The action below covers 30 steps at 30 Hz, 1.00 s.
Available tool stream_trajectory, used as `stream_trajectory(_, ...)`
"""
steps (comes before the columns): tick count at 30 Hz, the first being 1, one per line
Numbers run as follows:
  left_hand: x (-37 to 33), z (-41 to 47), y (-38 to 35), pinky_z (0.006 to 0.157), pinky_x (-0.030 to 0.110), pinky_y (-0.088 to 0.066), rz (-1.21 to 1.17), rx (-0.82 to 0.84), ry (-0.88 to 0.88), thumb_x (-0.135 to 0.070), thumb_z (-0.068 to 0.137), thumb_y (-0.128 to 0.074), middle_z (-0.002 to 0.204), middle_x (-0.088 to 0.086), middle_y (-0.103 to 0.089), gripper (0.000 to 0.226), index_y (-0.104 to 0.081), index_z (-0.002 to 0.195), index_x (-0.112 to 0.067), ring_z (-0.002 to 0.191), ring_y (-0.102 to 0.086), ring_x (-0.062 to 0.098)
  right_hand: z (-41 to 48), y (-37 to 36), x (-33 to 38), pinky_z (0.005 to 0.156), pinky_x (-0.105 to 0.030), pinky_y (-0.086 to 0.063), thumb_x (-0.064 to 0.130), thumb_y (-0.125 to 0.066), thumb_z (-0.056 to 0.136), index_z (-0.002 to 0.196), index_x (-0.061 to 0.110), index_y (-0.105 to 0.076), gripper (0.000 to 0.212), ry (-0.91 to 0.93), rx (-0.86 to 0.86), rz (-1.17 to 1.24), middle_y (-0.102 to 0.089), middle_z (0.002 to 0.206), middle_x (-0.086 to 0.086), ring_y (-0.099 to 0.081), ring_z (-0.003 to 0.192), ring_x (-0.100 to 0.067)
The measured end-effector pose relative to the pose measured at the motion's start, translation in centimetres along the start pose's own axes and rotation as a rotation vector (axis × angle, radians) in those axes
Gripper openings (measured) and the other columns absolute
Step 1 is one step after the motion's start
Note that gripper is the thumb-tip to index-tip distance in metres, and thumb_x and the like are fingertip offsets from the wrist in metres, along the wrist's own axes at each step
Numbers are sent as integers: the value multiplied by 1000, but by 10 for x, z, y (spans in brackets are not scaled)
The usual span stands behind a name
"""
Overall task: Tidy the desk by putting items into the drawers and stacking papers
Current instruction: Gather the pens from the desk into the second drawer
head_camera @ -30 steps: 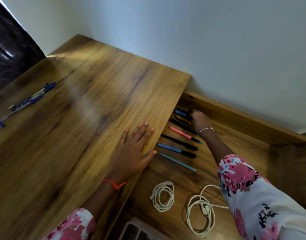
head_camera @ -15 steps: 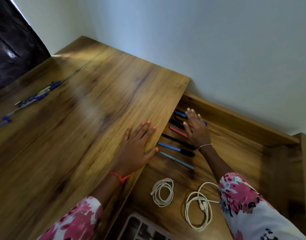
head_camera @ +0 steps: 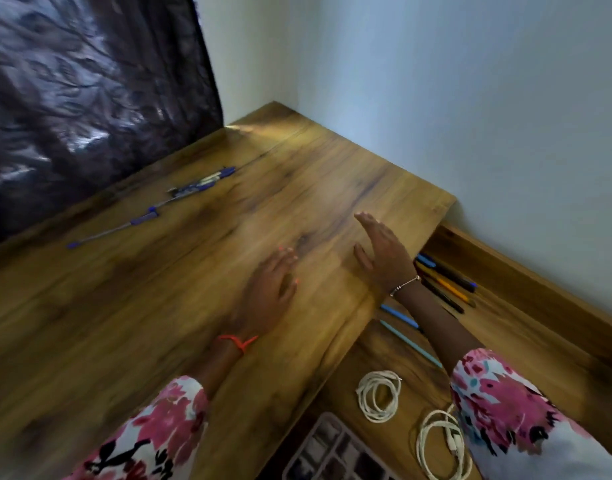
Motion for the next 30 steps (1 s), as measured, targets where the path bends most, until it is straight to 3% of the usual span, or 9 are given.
stream_trajectory(4, 71, -20, 54, 111, 37, -25, 155, -125, 189, -43, 83, -32, 140, 17, -42, 64, -46, 131, -3, 134, -34, 29, 37, -22, 49, 100, -28, -29, 26, -37, 83, 125, -6, -48, 54, 113, 101, 40, -56, 126, -23, -54, 118, -35)
stream_trajectory(8, 130, -43, 94, 107, 48, -28, 311, -145, 372, -49, 81, -34, 142, 18, -39, 72, -41, 135, -3, 132, -36, 35, 73, -47, 100, 103, -27, -27, 30, -35, 85, 132, -2, -42, 57, 187, 161, 62, -48, 136, -20, -45, 128, -31)
stream_trajectory(10, 152, -57, 107, 107, 49, -27, 361, -132, 418, -57, 78, -29, 144, 15, -37, 77, -39, 137, -8, 131, -36, 33, 89, -60, 123, 106, -28, -26, 21, -42, 89, 136, 2, -37, 51, 203, 208, 66, -41, 141, -17, -39, 132, -29)
stream_trajectory(16, 174, -73, 116, 113, 37, -16, 378, -131, 369, -65, 76, -16, 150, 3, -29, 83, -31, 142, -17, 139, -25, 19, 134, -104, 159, 102, -47, -38, 6, -49, 82, 135, 1, -37, 54, 267, 352, 14, -42, 133, -18, -37, 126, -35)
stream_trajectory(25, 173, -74, 118, 115, 32, -7, 336, -200, 394, -65, 76, -11, 154, 3, -20, 82, -27, 143, -21, 142, -15, 17, 200, -148, 189, 112, -41, -26, 6, -41, 89, 143, 5, -20, 58, 243, 485, -151, -24, 149, -14, -21, 139, -28)
stream_trajectory(30, 176, -75, 117, 116, 33, -4, 329, -193, 395, -64, 77, -11, 154, 2, -16, 80, -25, 144, -22, 143, -10, 15, 220, -164, 199, 113, -46, -22, 8, -38, 91, 144, 9, -18, 57, 220, 560, -196, -22, 150, -11, -16, 141, -27)
Point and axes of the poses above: each hand's wrist, its own z-axis towards the middle knuckle, its own y-axis out of the back of the hand, x = y × z, the point moved 2 cm from there along z, towards the middle knuckle
